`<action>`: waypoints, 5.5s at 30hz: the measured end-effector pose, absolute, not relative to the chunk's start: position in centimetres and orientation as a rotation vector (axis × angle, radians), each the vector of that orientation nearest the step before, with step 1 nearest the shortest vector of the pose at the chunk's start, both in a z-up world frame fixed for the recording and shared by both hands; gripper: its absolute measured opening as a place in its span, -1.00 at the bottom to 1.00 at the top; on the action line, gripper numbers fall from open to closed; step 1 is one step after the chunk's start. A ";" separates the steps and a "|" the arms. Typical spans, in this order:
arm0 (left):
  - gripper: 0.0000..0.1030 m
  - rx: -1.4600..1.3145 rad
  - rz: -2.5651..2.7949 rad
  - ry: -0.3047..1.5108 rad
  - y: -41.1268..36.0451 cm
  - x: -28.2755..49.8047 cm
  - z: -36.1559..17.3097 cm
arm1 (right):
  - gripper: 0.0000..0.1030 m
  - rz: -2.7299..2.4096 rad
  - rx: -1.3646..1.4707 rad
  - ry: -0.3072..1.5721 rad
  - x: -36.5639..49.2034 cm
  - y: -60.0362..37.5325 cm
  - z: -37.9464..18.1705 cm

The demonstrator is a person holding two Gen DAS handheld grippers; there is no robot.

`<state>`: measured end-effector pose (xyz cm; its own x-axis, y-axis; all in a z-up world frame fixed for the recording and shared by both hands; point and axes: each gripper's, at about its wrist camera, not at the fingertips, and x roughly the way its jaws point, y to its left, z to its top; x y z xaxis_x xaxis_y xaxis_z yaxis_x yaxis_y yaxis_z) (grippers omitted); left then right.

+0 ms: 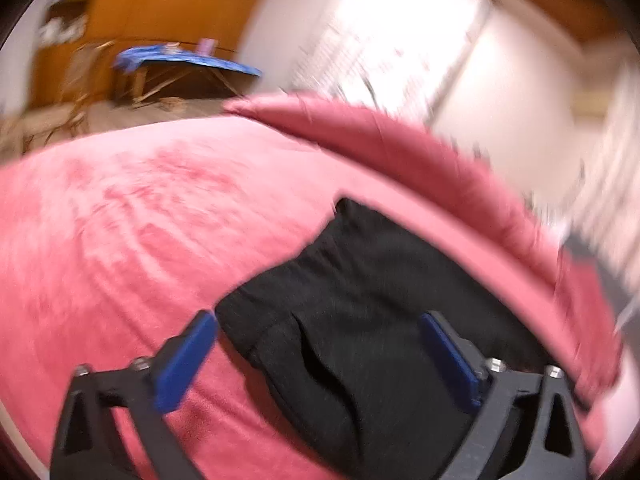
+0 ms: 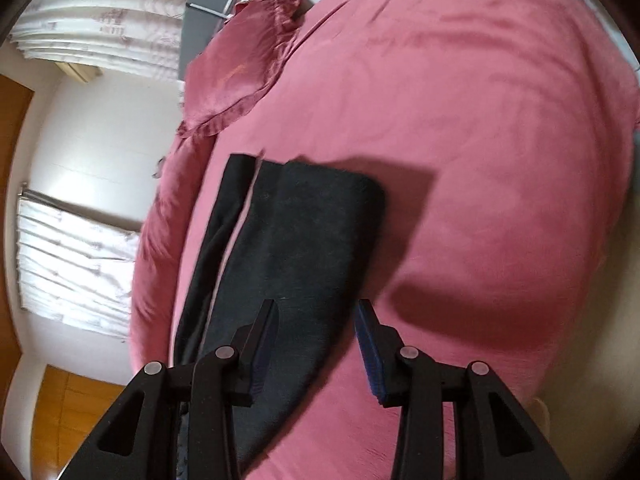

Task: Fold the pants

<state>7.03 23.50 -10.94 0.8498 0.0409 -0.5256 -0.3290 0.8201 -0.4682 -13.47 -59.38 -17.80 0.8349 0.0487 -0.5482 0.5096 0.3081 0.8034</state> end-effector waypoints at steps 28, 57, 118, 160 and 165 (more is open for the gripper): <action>-0.63 -0.884 0.067 0.844 28.5 11.5 -15.0 | -0.80 -0.329 1.400 0.421 -8.9 -58.7 -20.4; -0.72 -1.293 -0.157 0.683 36.4 -4.4 -8.4 | -0.85 -0.142 1.267 0.272 -19.7 -55.5 -5.0; 0.12 -0.739 0.228 0.824 30.1 14.4 -16.0 | -0.75 -0.232 1.051 0.540 18.4 -55.1 -16.2; 0.57 -0.644 0.114 0.741 32.0 4.8 -7.8 | -0.31 -0.192 0.916 0.664 -6.1 -52.5 -9.2; 0.58 -0.451 0.023 0.806 24.6 9.4 -8.8 | -0.31 -0.303 0.761 0.592 -4.5 -52.6 -6.3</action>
<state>9.37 24.58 -8.82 0.6972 -0.1490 -0.7012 -0.1892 0.9052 -0.3805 -4.52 -52.58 -6.30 0.7970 -0.0476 -0.6021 0.4609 0.6921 0.5554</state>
